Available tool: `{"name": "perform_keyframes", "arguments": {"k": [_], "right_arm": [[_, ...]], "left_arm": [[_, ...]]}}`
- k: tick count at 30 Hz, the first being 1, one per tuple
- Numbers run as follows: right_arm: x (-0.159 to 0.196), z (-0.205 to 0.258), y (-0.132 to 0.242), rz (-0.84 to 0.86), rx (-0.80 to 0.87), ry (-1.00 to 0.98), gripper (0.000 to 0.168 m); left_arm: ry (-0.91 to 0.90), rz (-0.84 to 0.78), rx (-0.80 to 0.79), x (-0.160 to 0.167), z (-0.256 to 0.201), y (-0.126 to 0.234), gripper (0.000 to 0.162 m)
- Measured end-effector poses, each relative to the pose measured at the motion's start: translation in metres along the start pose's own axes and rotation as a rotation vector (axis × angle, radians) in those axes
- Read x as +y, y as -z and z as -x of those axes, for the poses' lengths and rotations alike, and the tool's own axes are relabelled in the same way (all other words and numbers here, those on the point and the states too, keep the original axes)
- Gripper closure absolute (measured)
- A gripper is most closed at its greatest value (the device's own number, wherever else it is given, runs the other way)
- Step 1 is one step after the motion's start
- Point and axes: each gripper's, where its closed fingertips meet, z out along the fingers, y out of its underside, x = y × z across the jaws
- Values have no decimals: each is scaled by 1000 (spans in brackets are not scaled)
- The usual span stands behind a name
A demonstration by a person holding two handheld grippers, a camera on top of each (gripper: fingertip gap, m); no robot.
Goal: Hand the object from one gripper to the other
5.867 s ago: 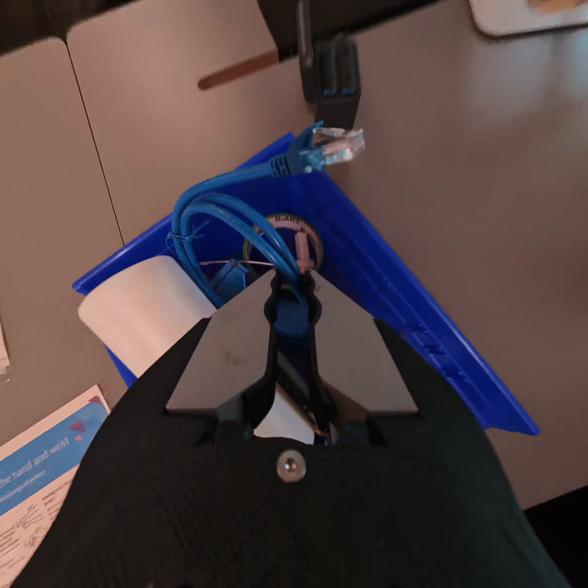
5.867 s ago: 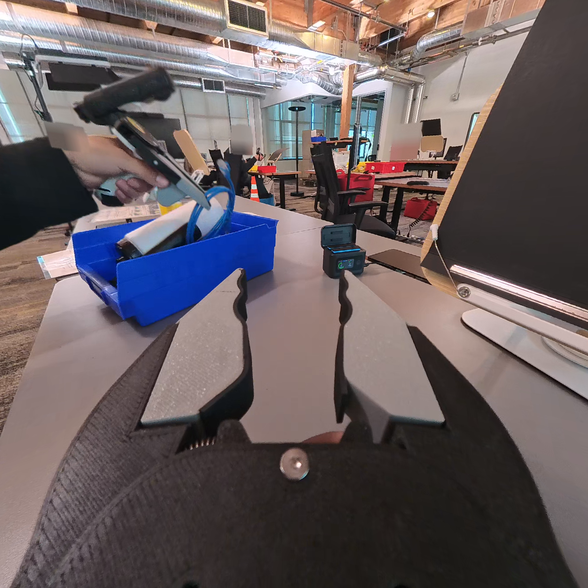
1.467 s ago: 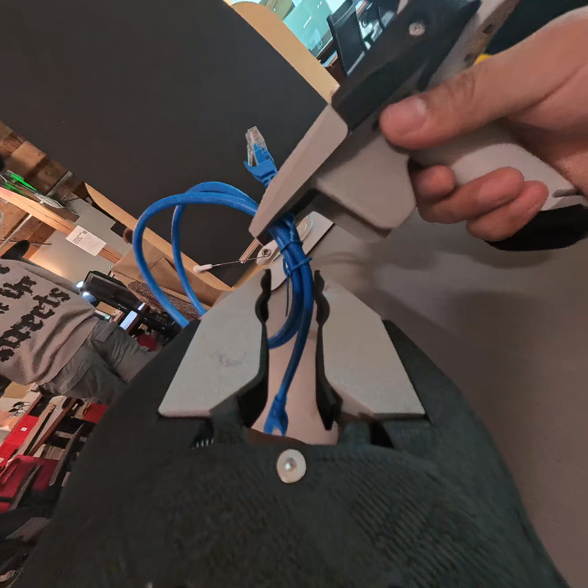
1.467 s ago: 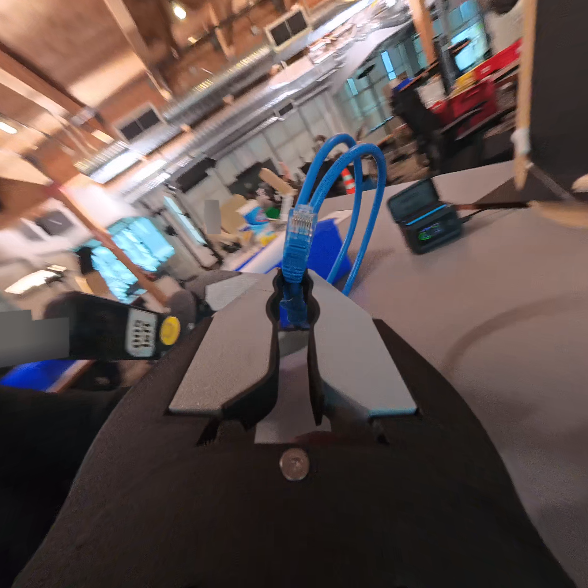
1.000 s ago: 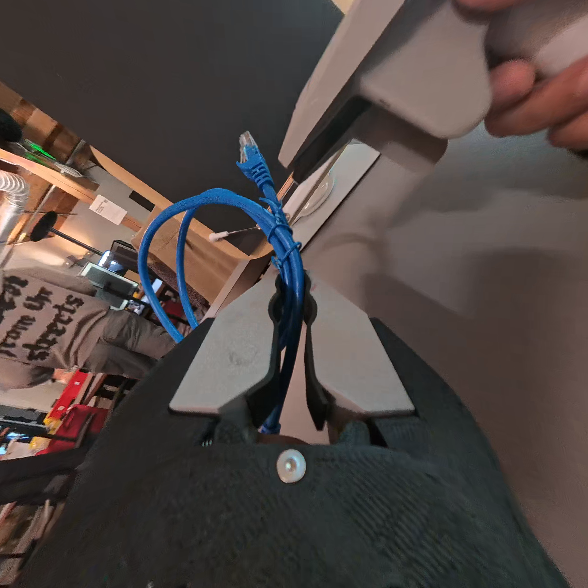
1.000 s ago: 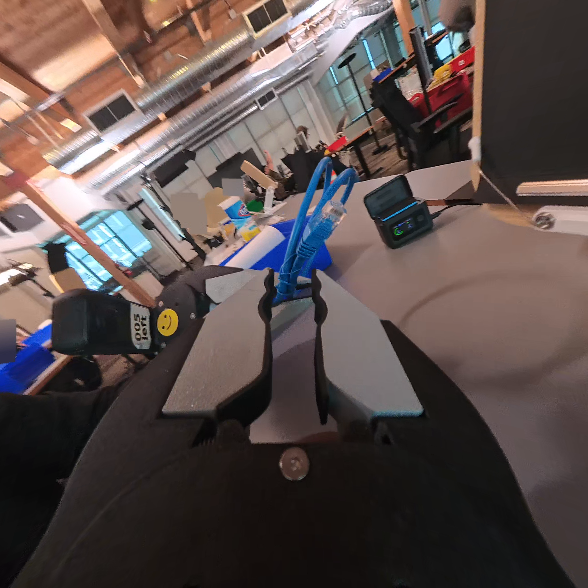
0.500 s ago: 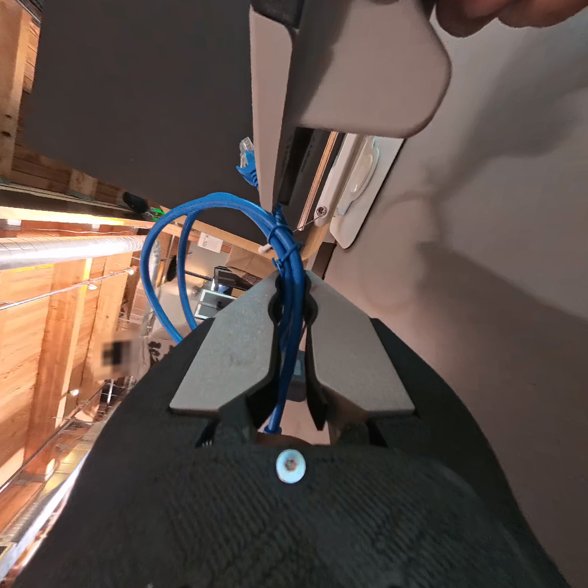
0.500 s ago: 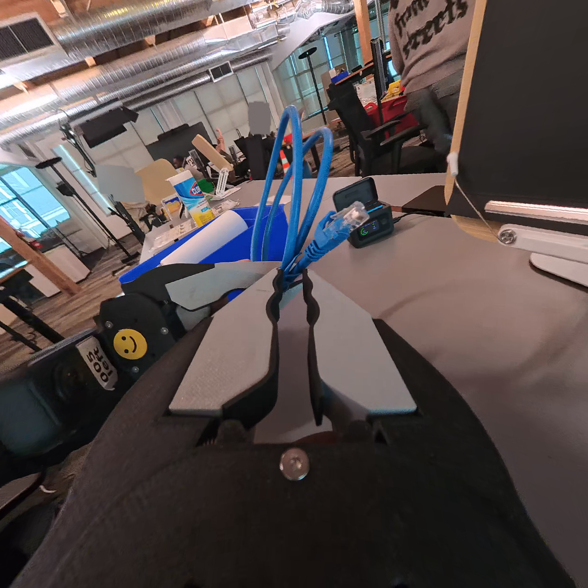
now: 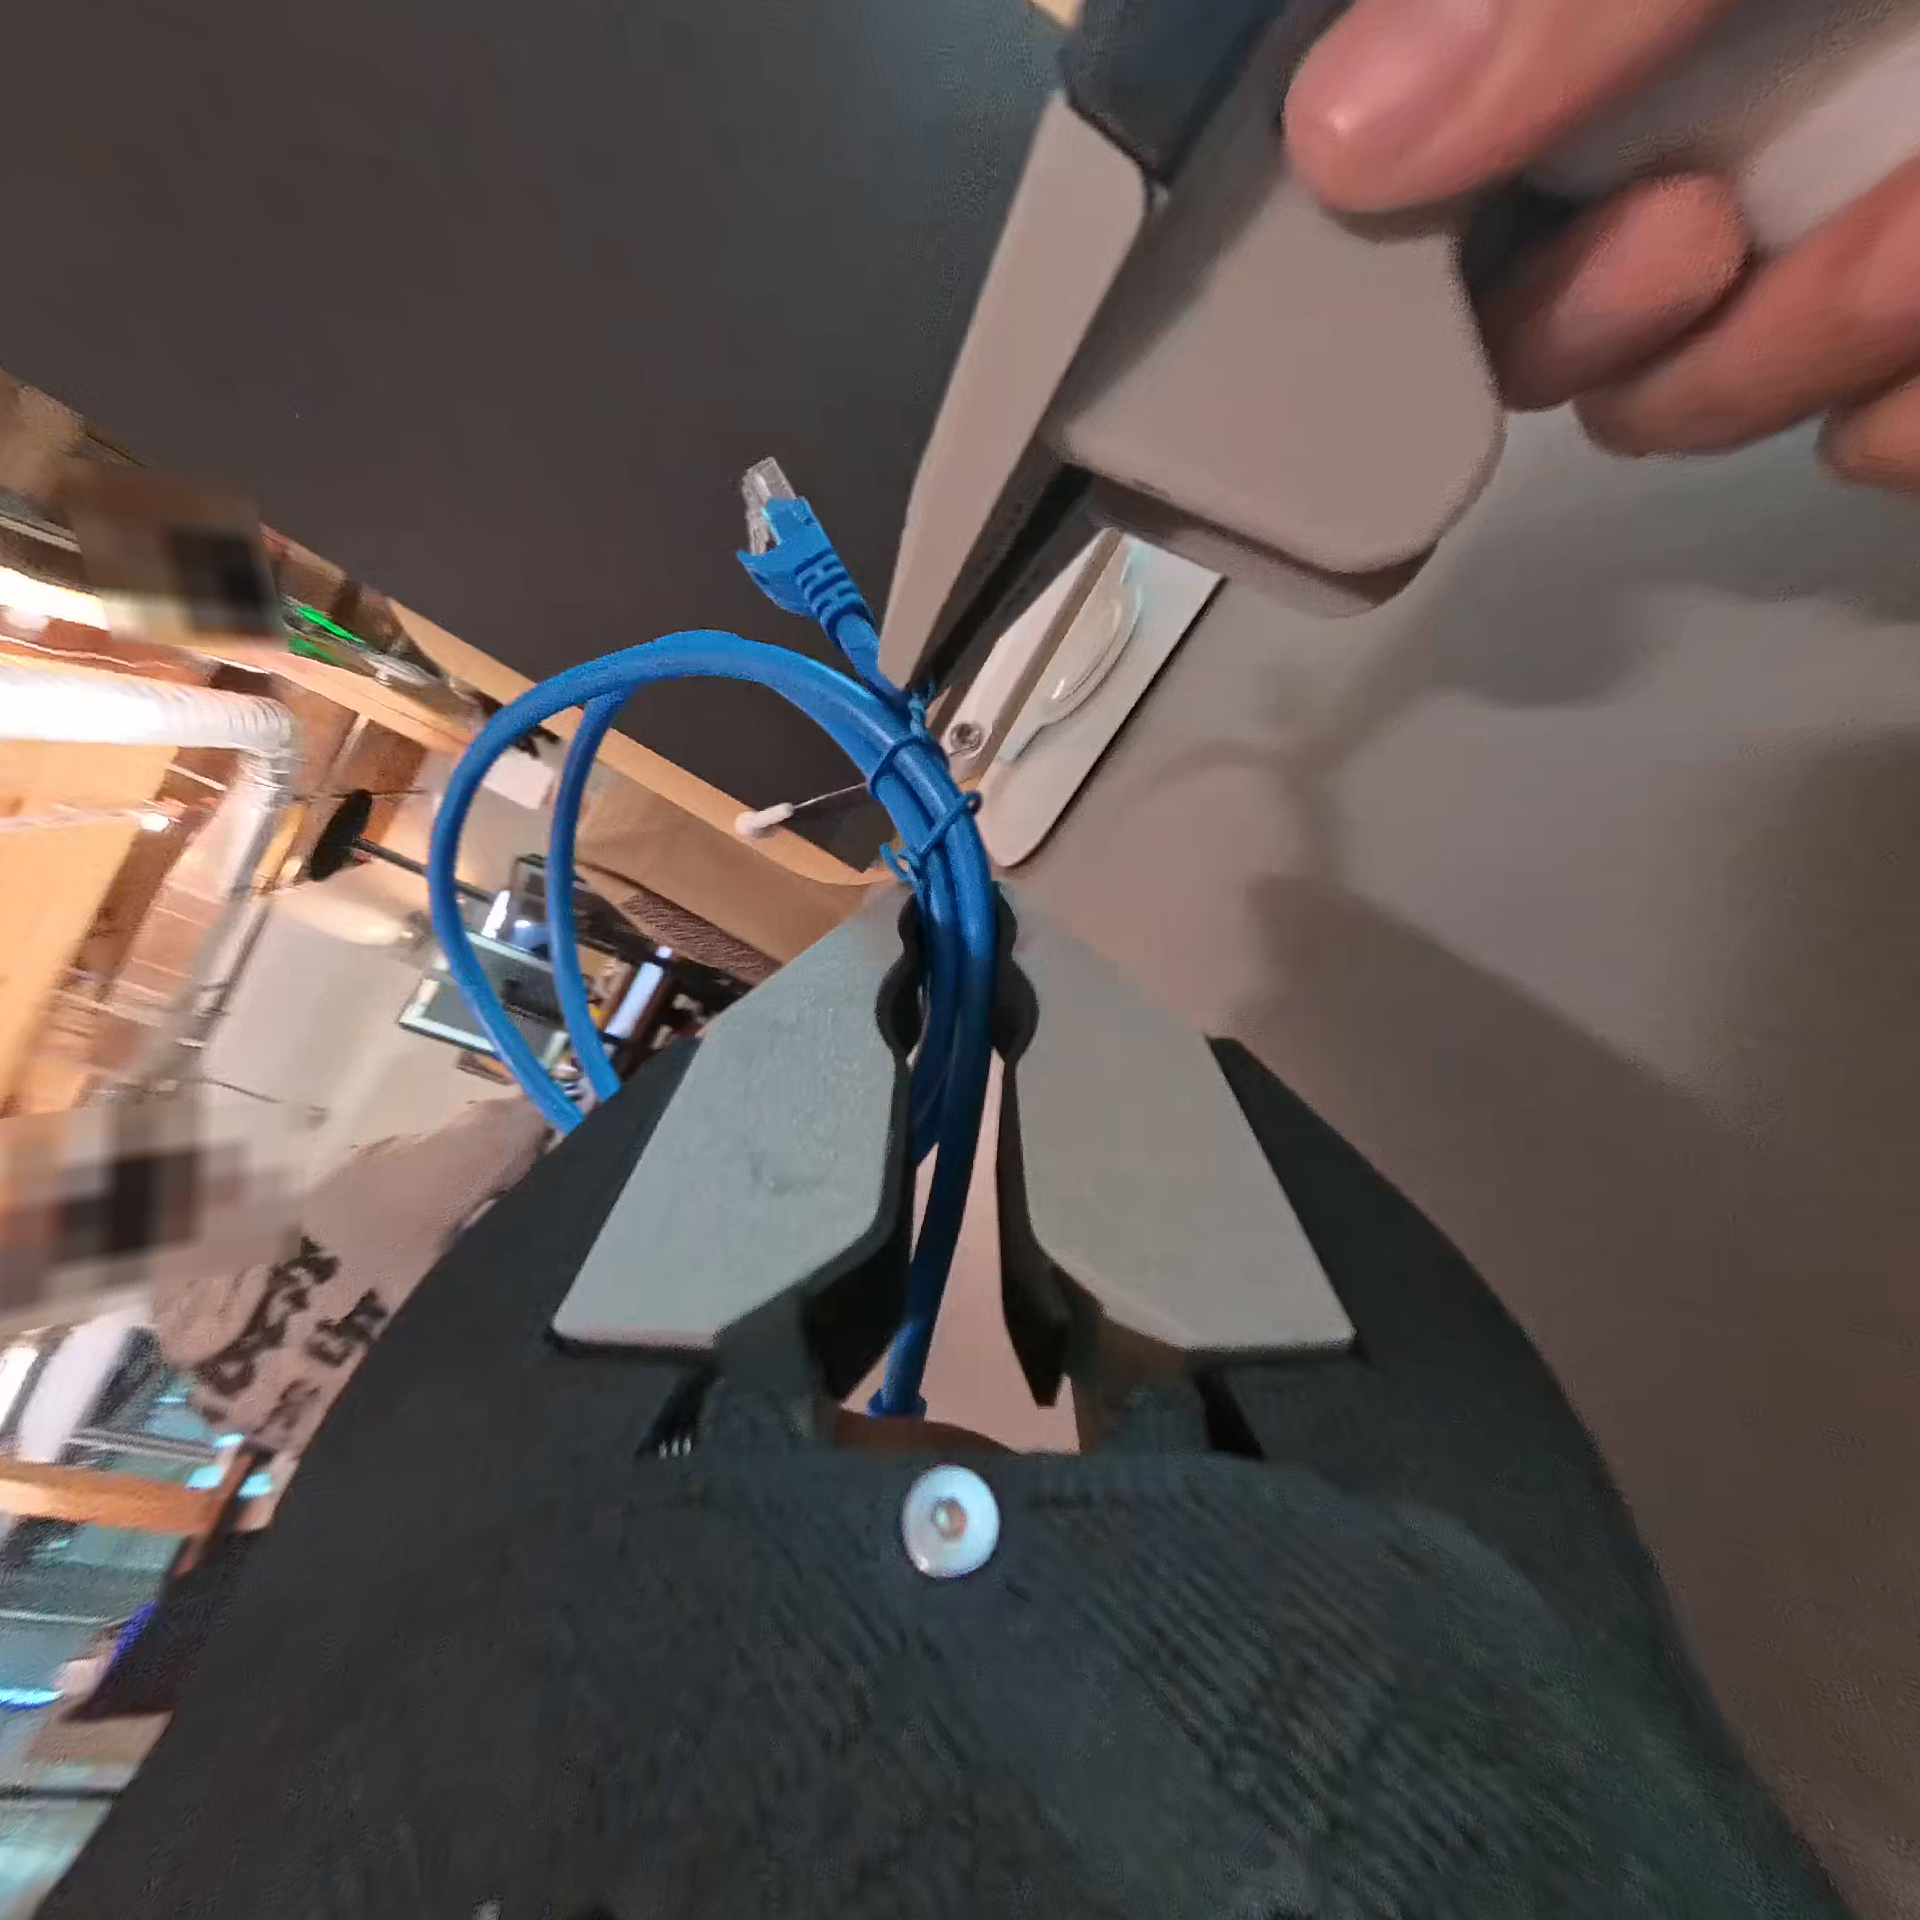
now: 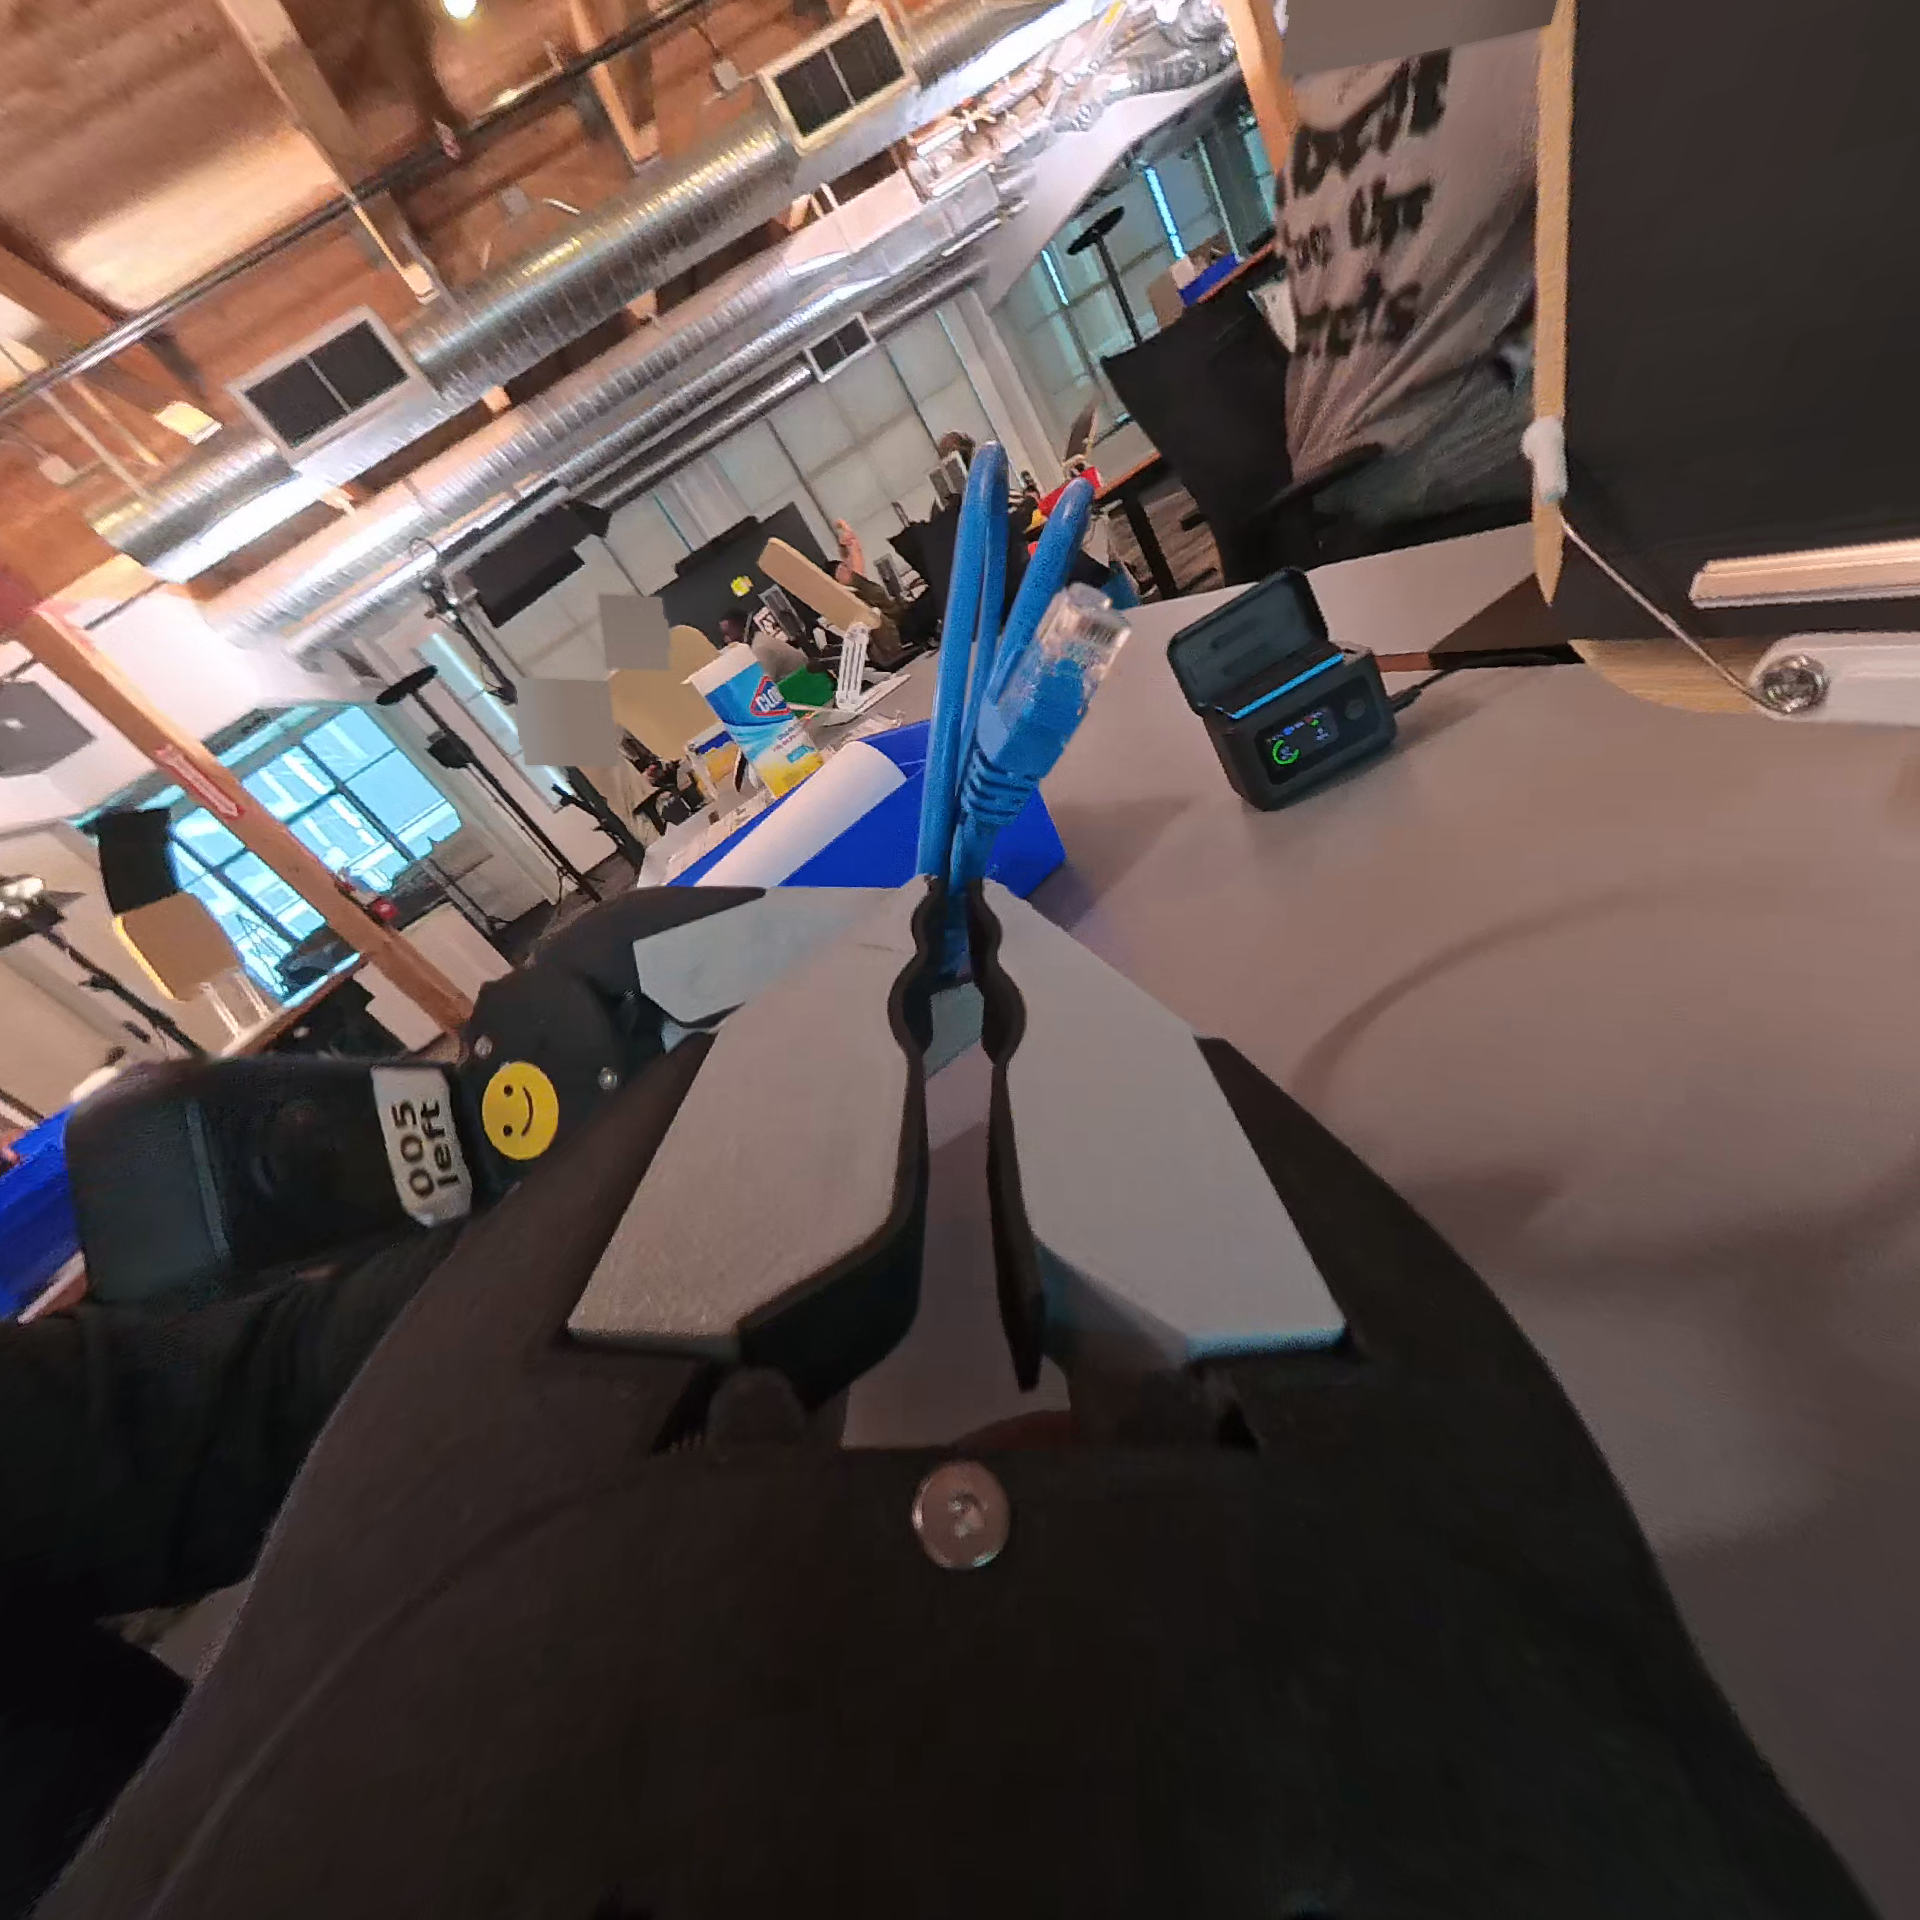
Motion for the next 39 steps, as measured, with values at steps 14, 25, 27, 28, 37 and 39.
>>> {"name": "perform_keyframes", "arguments": {"k": [14, 25, 27, 28, 37, 39], "right_arm": [[4, 42, 19, 141, 0, 871, 168], [-3, 16, 32, 211, 201, 999, 168], [-7, 31, 28, 146, 115, 869, 168], [-8, 33, 25, 133, 99, 808, 165], [1, 35, 17, 179, -32, 318, 143], [0, 34, 19, 183, -70, 197, 139]], "left_arm": [[514, -200, 366, -38, -10, 23, 157], [502, -166, 305, -25, 2, 19, 157], [431, -140, 271, -22, 0, 17, 157], [398, -130, 263, -21, -2, 16, 157], [134, -161, 76, -27, 5, 17, 156], [84, -190, 38, -32, 8, 20, 156]]}}
